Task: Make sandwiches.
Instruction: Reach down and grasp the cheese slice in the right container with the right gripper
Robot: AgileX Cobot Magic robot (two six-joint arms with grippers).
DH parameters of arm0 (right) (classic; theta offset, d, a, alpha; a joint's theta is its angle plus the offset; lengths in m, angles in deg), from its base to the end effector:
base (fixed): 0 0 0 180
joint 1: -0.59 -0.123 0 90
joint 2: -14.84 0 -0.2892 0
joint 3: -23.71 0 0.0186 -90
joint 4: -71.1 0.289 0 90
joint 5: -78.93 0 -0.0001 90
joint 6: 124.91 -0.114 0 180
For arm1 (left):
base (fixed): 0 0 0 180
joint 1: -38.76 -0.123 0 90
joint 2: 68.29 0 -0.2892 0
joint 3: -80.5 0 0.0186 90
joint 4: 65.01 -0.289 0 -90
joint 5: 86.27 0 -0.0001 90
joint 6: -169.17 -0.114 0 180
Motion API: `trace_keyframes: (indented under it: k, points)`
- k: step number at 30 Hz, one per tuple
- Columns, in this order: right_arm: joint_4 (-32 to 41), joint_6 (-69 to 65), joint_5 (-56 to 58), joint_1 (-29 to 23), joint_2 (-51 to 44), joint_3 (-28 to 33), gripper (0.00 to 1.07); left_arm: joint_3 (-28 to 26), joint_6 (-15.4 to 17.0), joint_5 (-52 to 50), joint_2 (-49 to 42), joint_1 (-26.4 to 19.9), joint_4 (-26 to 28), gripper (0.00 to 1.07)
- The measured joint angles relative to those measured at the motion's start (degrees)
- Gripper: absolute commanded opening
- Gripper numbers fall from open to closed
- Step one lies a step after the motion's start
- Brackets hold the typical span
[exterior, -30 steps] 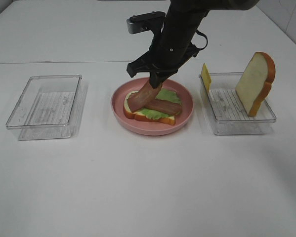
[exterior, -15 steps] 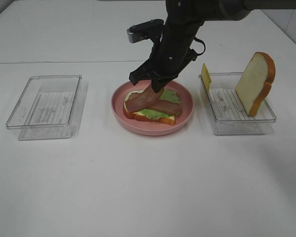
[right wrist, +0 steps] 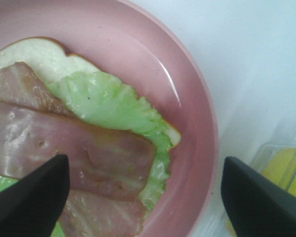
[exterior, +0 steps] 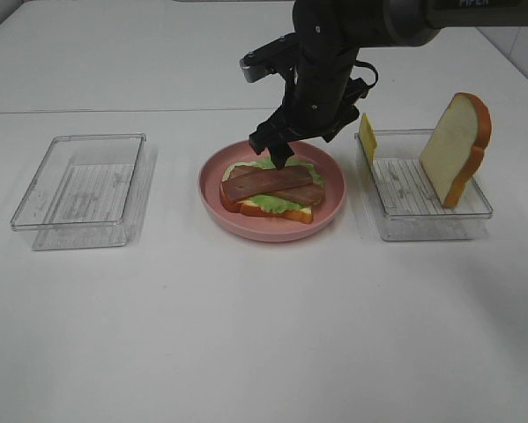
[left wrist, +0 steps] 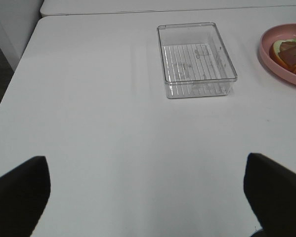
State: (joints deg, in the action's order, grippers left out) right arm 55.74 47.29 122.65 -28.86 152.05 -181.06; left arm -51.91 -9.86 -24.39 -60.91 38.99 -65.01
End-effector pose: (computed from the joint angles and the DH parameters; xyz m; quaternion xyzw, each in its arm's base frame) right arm 0.4748 0.2441 0.1246 -0.2562 0.9382 -0.0392 0.2292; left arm 0.0408 -0.0002 0.2897 -0.0055 0.8519 -0.0055 0.5236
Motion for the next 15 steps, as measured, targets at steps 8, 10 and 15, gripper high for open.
trace_keyframes:
  k: [8,10,15]
  points:
    - [1.09,0.63,12.32,0.00,-0.17,-8.02,0.86,0.00,0.00,0.00,0.00,0.00,0.00,1.00]
    - [1.26,1.09,15.47,0.00,-0.17,-11.17,0.86,0.00,0.00,0.00,0.00,0.00,0.00,1.00]
    - [1.20,2.75,21.83,0.00,-0.17,-18.85,0.86,0.00,0.00,0.00,0.00,0.00,0.00,1.00]
